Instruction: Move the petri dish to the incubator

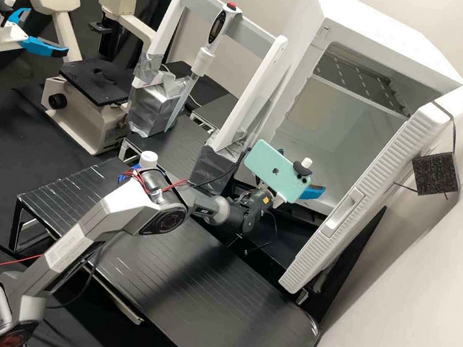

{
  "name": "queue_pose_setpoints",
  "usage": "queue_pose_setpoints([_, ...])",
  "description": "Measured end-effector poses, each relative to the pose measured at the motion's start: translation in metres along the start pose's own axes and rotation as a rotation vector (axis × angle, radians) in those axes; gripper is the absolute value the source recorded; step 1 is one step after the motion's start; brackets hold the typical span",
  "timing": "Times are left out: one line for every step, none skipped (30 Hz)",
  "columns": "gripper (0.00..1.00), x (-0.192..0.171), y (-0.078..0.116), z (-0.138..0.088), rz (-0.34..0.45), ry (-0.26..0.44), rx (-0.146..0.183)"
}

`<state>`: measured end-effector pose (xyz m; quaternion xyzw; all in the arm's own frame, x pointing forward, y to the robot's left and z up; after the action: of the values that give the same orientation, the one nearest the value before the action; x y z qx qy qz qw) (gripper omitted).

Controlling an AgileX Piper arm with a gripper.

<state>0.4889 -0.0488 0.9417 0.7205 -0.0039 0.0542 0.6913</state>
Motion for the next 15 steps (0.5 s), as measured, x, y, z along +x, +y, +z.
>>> queue_pose_setpoints([1.0,-0.003,0.002,0.0,-0.002,0.001,-0.003])
queue_pose_setpoints([1.0,-0.009,0.002,0.002,-0.007,-0.002,-0.005])
queue_pose_setpoints([1.0,-0.012,0.004,0.001,-0.003,0.002,-0.003])
queue_pose_setpoints([1.0,-0.017,0.003,0.003,-0.005,0.0,0.002])
queue_pose_setpoints([1.0,-0.022,0.006,0.003,0.001,0.006,0.004])
queue_pose_setpoints([1.0,-0.027,0.007,0.005,0.002,0.001,0.008])
queue_pose_setpoints([1.0,-0.032,0.007,0.006,0.004,0.001,0.012])
queue_pose_setpoints([1.0,-0.037,0.007,0.008,0.005,0.001,0.017])
queue_pose_setpoints([1.0,-0.042,0.009,0.009,0.011,0.007,0.021])
queue_pose_setpoints([1.0,-0.047,0.01,0.01,0.015,0.011,0.025])
queue_pose_setpoints([1.0,-0.054,0.01,0.011,0.019,0.014,0.031])
queue_pose_setpoints([1.0,-0.061,0.011,0.012,0.024,0.018,0.035])
queue_pose_setpoints([1.0,-0.069,0.012,0.013,0.032,0.025,0.037])
queue_pose_setpoints([1.0,-0.074,0.012,0.013,0.034,0.027,0.042])
queue_pose_setpoints([1.0,-0.082,0.013,0.014,0.039,0.031,0.045])
